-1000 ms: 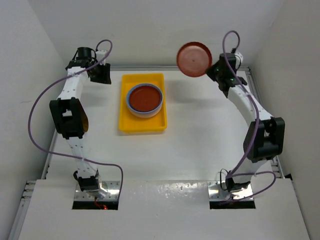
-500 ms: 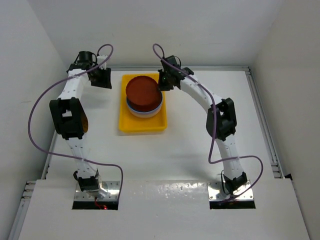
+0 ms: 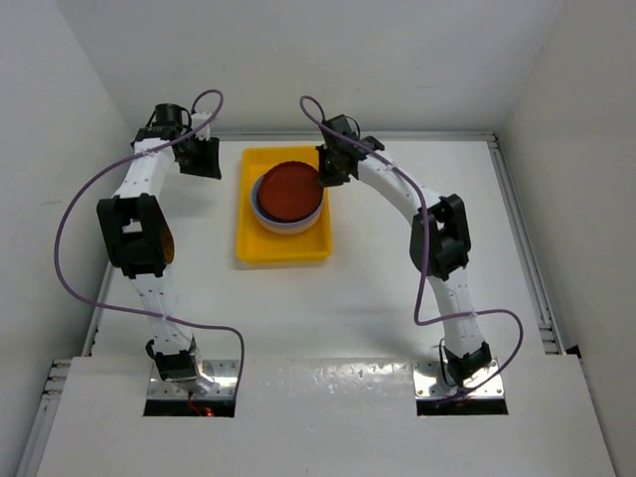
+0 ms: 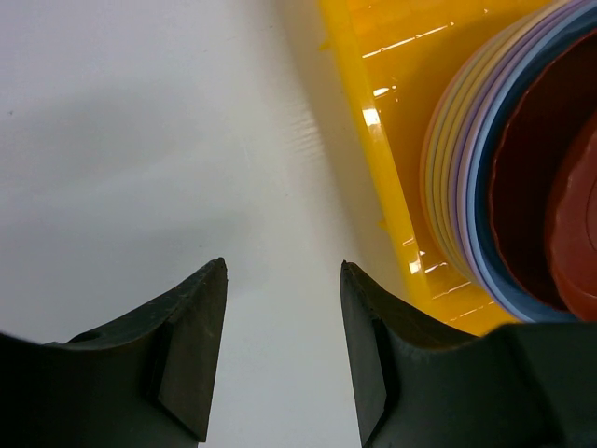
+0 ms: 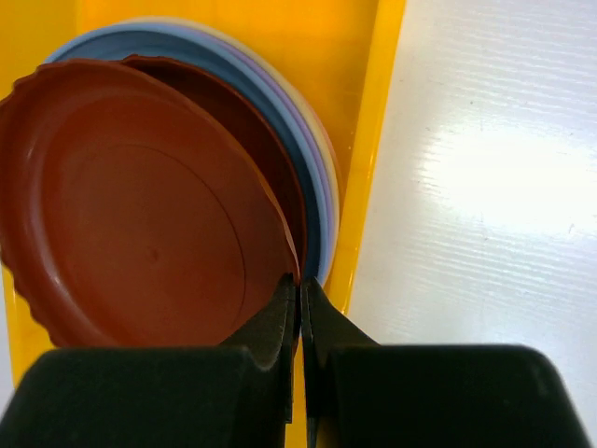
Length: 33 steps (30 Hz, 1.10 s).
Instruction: Place the plates into the plastic bin on the countertop
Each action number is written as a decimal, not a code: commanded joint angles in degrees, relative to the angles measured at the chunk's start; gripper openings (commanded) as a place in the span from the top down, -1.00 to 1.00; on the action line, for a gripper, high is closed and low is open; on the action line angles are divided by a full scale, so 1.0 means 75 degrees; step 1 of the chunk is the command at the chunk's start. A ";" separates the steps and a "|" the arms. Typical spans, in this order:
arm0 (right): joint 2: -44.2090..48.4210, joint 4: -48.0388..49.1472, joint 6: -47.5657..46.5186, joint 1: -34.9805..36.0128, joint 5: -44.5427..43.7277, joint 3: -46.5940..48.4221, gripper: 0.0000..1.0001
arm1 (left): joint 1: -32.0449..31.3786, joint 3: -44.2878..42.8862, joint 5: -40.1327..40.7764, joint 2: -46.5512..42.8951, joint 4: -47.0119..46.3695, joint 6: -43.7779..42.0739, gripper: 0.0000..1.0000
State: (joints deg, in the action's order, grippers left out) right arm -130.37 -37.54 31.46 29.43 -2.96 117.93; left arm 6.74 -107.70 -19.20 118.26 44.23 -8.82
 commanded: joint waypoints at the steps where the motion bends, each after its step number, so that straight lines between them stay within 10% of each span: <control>1: 0.0144 0.0224 -0.0047 0.0060 -0.0179 0.0108 1.00 | 0.0074 0.0016 -0.0147 -0.0498 -0.0073 -0.0078 -0.10; 11: -0.0208 0.0657 0.0082 0.0049 -0.0379 0.0495 0.96 | 0.0074 0.0157 -0.0147 -0.0568 -0.0073 -0.0148 -0.10; 21: -0.0197 0.0646 -0.0092 0.0084 -0.0155 0.0354 0.06 | 0.0074 0.0157 -0.0147 -0.0568 -0.0073 -0.0148 -0.10; 33: 0.1207 0.0751 -0.1113 -0.0021 -0.1573 -0.0254 -0.24 | 0.0143 0.0157 -0.0147 -0.0568 -0.0073 -0.0148 -0.10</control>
State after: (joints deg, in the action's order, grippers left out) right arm -129.93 -34.13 25.39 29.74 -10.68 116.95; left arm 6.76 -106.63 -19.55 117.73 44.23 -9.23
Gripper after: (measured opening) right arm 0.611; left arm 0.546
